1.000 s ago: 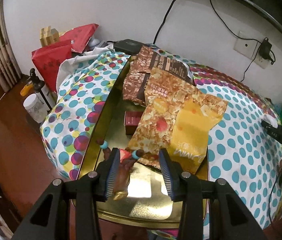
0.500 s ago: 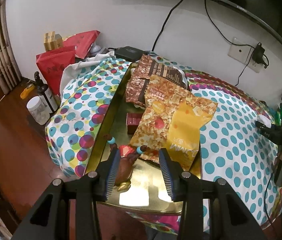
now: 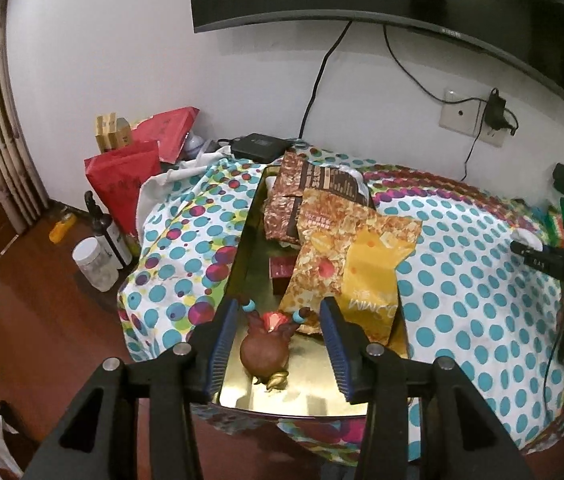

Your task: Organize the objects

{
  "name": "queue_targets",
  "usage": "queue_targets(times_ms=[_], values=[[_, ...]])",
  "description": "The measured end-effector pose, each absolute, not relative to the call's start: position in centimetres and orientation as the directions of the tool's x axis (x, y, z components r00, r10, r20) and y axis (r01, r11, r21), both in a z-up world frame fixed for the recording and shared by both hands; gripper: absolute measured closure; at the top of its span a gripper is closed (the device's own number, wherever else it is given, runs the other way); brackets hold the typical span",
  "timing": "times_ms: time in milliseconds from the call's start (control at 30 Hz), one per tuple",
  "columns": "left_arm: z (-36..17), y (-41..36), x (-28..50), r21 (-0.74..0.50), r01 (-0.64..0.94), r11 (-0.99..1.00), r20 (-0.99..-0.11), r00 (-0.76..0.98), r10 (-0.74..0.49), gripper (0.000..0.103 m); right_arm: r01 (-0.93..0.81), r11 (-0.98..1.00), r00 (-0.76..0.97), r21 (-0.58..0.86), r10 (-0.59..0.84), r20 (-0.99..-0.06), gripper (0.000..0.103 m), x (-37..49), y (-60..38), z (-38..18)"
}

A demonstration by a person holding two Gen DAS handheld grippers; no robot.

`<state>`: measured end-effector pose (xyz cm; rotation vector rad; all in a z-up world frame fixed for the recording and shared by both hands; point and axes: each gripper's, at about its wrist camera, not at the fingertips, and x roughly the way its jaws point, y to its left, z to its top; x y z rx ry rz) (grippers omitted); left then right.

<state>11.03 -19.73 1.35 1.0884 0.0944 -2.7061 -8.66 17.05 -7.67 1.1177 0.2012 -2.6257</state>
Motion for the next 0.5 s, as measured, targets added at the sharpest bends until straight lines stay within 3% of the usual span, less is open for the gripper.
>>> queue_targets(times_ms=[233, 433, 500], values=[[2.4, -20.9, 11.5, -0.022, 0.217, -0.976, -0.674, -0.724, -0.146, 0.059, 0.416, -0.906, -0.679, 0.078, -0.367, -0.635, 0.058, -5.0, 8.7, -3.3], [2.8, -23.1, 12.1, -0.046, 0.256, -0.965, -0.676, -0.72, -0.159, 0.059, 0.622, -0.774, -0.564, 0.118, -0.547, -0.619, 0.057, 0.2, -2.3, -0.8], [2.7, -23.7, 12.3, -0.045, 0.272, -0.961, -0.681, -0.712, -0.169, 0.054, 0.685, -0.717, -0.506, 0.128, -0.595, -0.625, 0.057, 2.1, -6.4, -1.0]])
